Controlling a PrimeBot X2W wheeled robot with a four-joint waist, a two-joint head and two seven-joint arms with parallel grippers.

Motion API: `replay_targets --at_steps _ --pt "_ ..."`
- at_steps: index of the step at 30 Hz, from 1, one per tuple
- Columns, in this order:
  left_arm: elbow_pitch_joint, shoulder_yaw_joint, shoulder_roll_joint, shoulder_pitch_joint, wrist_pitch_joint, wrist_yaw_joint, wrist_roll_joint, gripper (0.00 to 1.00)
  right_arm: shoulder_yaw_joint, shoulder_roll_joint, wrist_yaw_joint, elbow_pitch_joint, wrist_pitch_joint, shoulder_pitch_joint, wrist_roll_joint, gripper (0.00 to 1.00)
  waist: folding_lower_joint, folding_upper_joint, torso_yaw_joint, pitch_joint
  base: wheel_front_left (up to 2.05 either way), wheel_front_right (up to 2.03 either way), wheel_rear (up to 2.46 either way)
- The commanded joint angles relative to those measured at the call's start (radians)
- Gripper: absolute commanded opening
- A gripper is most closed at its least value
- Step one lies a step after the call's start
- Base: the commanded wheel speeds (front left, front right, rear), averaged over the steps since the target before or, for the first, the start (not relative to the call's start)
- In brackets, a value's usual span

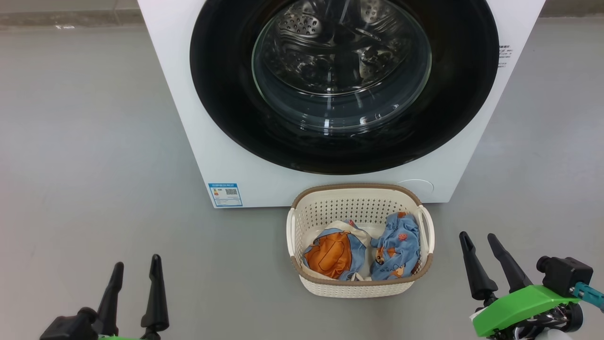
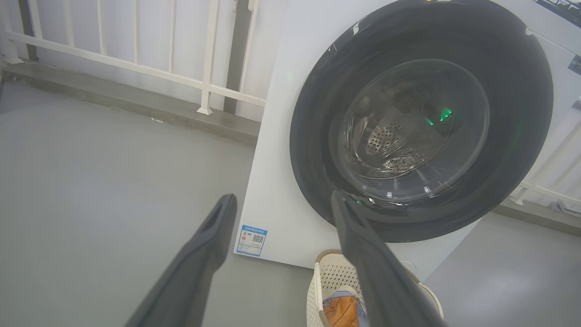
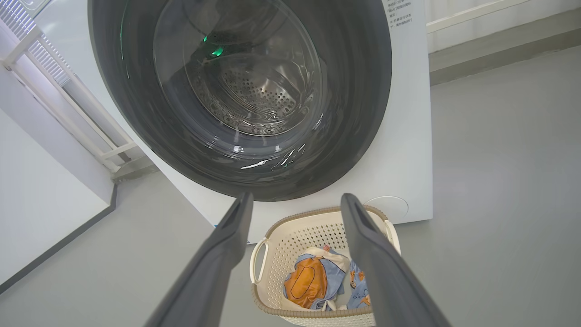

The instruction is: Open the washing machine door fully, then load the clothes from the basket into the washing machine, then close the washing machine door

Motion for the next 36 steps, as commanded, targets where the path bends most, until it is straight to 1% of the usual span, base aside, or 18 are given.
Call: replay_targets --at_steps 1,18,36 --pt "-0.026 0.022 0.023 -0.037 -0.018 0.001 0.035 1.00 0.019 -0.022 0.005 -0.022 -0.019 -0.043 -0.034 1.00 0.0000 0.0000 0.000 0.000 0.00 0.00 0.00" --pt "0.027 0.015 0.037 -0.041 -0.066 0.001 0.188 1.00 0.003 -0.026 0.006 -0.015 -0.068 -0.004 -0.202 1.00 0.0000 0.0000 -0.006 -0.011 0.00 0.00 0.00" --pt "0.063 0.033 0.036 -0.039 -0.066 0.001 0.168 1.00 -0.034 -0.005 0.006 -0.019 -0.068 0.023 -0.210 1.00 0.0000 0.0000 -0.014 -0.019 0.00 0.00 0.00"
